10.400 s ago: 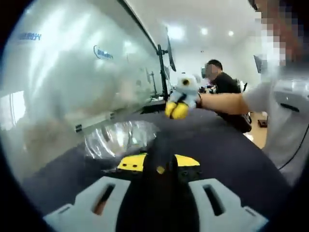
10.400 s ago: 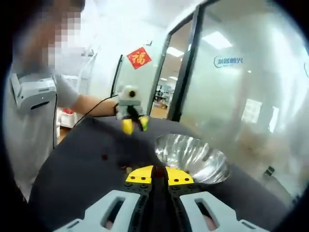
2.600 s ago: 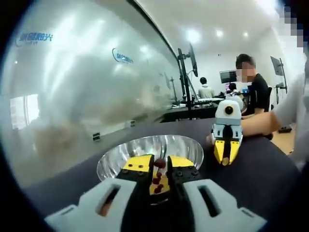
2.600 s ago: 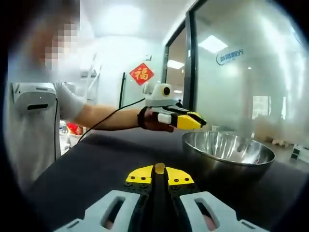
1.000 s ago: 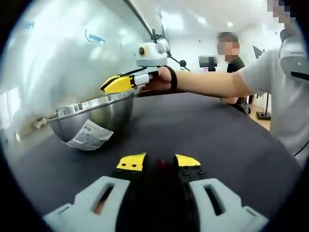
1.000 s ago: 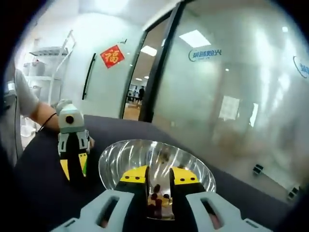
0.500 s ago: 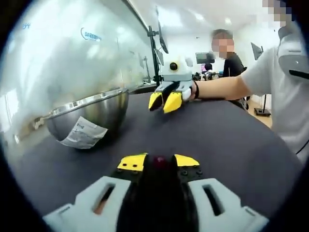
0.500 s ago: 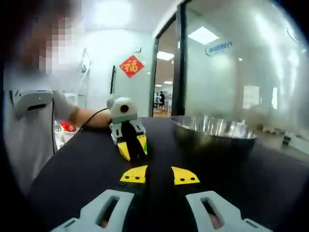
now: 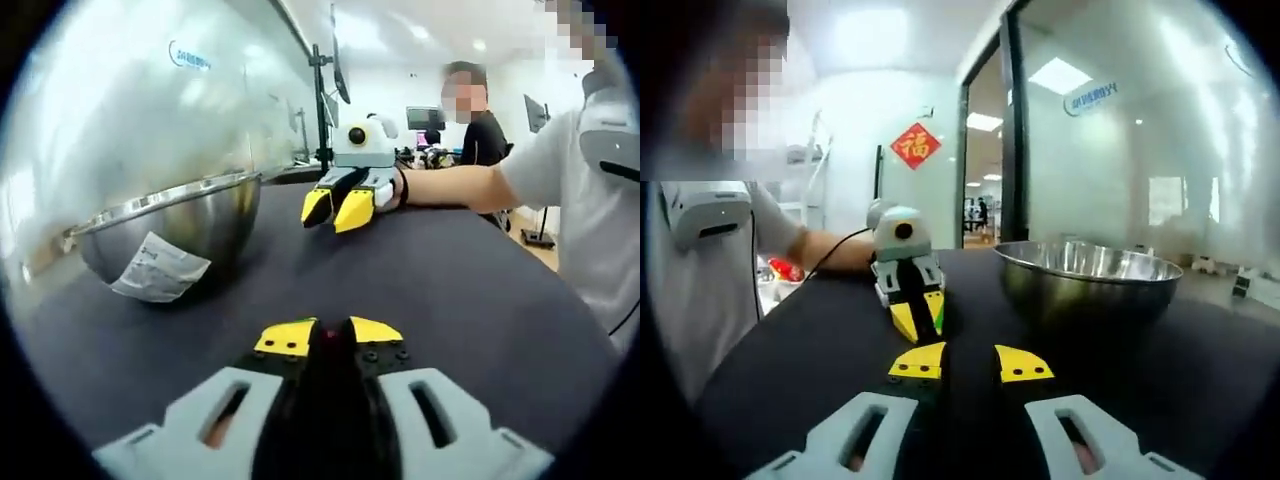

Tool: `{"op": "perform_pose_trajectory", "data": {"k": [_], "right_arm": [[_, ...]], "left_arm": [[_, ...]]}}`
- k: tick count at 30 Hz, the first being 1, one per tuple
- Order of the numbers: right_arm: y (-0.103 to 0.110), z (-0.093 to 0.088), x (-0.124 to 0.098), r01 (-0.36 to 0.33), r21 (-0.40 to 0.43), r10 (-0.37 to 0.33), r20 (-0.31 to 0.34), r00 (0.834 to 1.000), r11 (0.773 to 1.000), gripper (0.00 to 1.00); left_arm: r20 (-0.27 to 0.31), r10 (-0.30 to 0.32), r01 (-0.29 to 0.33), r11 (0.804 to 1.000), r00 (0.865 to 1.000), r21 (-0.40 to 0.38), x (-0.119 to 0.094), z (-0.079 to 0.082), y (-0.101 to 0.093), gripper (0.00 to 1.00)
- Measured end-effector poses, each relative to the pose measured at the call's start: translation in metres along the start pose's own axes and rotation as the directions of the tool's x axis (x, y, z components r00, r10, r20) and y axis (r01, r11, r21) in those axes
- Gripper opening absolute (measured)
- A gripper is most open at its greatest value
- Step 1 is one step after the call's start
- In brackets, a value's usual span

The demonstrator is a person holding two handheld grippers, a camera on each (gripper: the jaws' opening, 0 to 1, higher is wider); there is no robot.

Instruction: Pick candy and put bowl

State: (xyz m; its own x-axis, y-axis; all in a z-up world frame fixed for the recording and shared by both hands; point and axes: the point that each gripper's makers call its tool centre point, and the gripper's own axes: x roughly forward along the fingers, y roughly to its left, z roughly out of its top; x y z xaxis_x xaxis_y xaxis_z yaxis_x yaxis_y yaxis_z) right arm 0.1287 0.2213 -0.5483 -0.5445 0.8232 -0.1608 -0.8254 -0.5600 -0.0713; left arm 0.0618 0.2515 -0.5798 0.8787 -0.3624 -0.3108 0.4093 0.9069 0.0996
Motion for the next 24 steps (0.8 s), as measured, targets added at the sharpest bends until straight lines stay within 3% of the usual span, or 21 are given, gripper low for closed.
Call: {"op": "perform_pose_trajectory", "data": {"k": [6, 7, 8, 10, 14, 16, 19, 22, 24], "right_arm": [[0.001, -0.002, 0.001, -0.001, -0.006, 0.001, -0.009, 1.0, 1.0, 0.12], [0.001, -0.002, 0.001, -0.001, -0.005, 0.001, -0.008, 1.0, 1.0, 0.12], [0.001, -0.001, 0.001, -0.001, -0.005, 0.001, -0.008, 1.0, 1.0, 0.12], [0.001, -0.002, 0.001, 0.0, -0.005, 0.0, -0.01, 1.0, 1.0, 0.12], [0.0, -0.003, 0.001, 0.004, -0.004, -0.004, -0.014, 1.0, 1.0, 0.12], [-0.001, -0.003, 0.001, 0.009, -0.002, -0.009, -0.014, 1.0, 1.0, 0.12], [-0.003, -0.001, 0.0, 0.019, -0.001, -0.019, -0.008, 1.0, 1.0, 0.12], [-0.005, -0.001, 0.0, 0.022, 0.0, -0.022, -0.005, 1.0, 1.0, 0.12], [-0.006, -0.001, 0.001, 0.023, 0.0, -0.023, -0.006, 1.0, 1.0, 0.12]], "left_arm": [[0.003, 0.018, -0.018, 1.0, 1.0, 0.005, -0.004, 0.002, 0.005, 0.02], [0.028, 0.032, -0.032, 0.999, 0.999, -0.007, -0.006, 0.009, 0.007, 0.02], [0.06, 0.037, -0.035, 0.999, 0.998, -0.029, -0.008, 0.016, 0.009, 0.02], [0.173, 0.031, -0.011, 0.993, 0.984, -0.115, -0.015, 0.047, 0.01, 0.02], [0.257, 0.057, -0.03, 0.994, 0.965, -0.107, -0.031, 0.1, 0.034, 0.02], [0.255, 0.079, -0.06, 0.995, 0.964, -0.08, -0.032, 0.115, 0.05, 0.02], [0.233, 0.099, -0.08, 0.993, 0.967, -0.089, -0.028, 0.126, 0.076, 0.02], [0.192, 0.113, -0.091, 0.989, 0.975, -0.117, -0.022, 0.125, 0.098, 0.02], [0.15, 0.154, -0.139, 0.984, 0.977, -0.108, -0.017, 0.119, 0.117, 0.02]]}}
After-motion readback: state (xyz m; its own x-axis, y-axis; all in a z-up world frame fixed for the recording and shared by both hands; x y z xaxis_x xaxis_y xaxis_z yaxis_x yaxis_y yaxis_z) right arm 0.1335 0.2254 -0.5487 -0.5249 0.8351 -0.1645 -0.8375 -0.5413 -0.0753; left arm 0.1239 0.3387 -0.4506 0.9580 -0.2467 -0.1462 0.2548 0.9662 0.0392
